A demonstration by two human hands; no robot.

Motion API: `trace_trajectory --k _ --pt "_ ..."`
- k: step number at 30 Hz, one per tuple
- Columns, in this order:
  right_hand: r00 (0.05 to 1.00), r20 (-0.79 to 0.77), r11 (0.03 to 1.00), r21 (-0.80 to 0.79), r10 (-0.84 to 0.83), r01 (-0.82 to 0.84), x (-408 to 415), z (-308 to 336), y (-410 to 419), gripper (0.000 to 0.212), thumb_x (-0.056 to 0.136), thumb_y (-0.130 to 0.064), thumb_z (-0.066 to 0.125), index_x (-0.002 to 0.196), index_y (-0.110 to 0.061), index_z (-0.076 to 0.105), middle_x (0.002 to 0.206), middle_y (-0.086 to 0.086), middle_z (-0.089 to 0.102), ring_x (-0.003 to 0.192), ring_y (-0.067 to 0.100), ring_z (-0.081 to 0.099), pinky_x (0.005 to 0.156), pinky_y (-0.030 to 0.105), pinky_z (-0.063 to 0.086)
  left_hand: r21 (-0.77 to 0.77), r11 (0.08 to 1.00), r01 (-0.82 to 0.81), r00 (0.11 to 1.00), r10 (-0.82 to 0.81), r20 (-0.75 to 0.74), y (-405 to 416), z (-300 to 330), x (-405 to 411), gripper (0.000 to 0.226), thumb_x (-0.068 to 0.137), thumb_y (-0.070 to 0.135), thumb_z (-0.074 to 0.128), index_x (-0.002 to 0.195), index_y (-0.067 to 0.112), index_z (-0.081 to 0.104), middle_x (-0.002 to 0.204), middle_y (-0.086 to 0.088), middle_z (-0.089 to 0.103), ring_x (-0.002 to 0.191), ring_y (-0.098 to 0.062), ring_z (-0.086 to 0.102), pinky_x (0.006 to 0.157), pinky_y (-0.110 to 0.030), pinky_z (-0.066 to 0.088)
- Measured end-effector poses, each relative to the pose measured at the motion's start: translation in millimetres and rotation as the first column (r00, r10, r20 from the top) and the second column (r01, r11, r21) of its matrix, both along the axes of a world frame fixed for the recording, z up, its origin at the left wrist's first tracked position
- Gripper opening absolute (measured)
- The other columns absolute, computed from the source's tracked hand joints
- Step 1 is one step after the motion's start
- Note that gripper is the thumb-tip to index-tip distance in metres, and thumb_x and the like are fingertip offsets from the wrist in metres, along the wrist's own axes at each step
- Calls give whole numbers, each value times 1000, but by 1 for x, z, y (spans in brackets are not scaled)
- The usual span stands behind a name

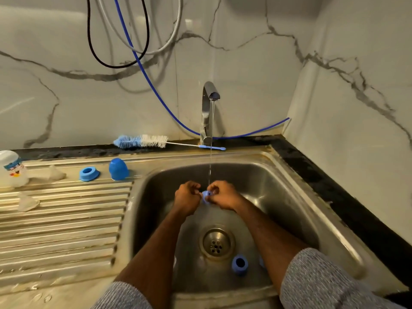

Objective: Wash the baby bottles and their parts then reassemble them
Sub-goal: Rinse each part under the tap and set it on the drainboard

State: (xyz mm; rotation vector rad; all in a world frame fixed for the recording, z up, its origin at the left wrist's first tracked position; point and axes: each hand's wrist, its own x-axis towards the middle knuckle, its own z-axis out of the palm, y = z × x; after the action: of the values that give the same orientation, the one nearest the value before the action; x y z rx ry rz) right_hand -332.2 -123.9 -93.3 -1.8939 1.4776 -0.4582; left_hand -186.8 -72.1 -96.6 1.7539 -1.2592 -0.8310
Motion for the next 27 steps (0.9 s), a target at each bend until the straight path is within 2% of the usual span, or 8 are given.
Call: trace_trajectory --k 5,7,11,14,16,18,22,27 --pt "934 325 980 175 -148 94 13 3 -9 25 94 -6 66 119 -8 63 103 16 68 70 16 65 52 20 51 -8 997 75 997 -75 -29 -1 -1 -9 40 96 9 58 134 21 56 117 -7 64 102 -29 67 71 -51 63" --pt "899 395 967 234 -187 98 10 3 -10 25 99 -6 58 124 -7 61 104 18 68 68 14 64 53 20 50 -17 997 75 995 -76 -59 -4 0 -11 42 97 8 57 137 21 54 120 -7 63 101 -26 68 73 -50 63" --pt "821 503 944 306 -270 123 7 1 -16 29 101 -4 51 129 -5 60 117 25 67 77 21 65 67 27 53 -63 997 37 995 -43 -94 -10 1 -10 50 94 4 62 142 16 53 127 -11 66 112 -27 66 95 -52 56" --pt "809 528 943 318 -259 95 7 -3 -19 28 100 -1 52 126 -7 62 110 19 68 76 18 66 63 24 54 -85 996 34 988 -46 -147 -12 0 -12 50 93 9 69 141 14 56 127 -9 67 112 -24 67 97 -51 55" --pt "806 537 945 316 -250 83 7 -5 -21 28 99 -1 53 124 -8 63 109 16 69 82 21 68 68 27 56 -89 995 50 986 -64 -154 -13 -2 -13 51 93 11 70 142 14 55 129 -8 66 113 -23 67 98 -50 55" --pt "809 533 947 311 -248 86 7 -8 -23 27 100 -4 54 124 -11 64 112 15 70 91 25 69 79 34 56 -83 995 47 981 -61 -186 -15 -3 -11 45 95 15 69 139 16 57 123 -7 69 107 -21 70 91 -46 60" --pt "781 576 953 291 -243 83 7 -8 -25 26 99 -3 54 120 -13 65 118 18 69 95 28 70 80 36 60 -24 999 42 931 -48 -363 -15 -4 -11 25 104 28 53 116 13 70 94 -13 75 75 -17 72 68 -38 58" --pt "748 623 955 292 -229 49 5 -6 -24 29 97 3 55 121 -9 67 112 17 70 92 27 72 78 41 62 -19 999 42 860 -46 -508 -15 -4 -17 25 106 23 51 111 6 68 94 -16 74 72 -19 69 63 -31 56"
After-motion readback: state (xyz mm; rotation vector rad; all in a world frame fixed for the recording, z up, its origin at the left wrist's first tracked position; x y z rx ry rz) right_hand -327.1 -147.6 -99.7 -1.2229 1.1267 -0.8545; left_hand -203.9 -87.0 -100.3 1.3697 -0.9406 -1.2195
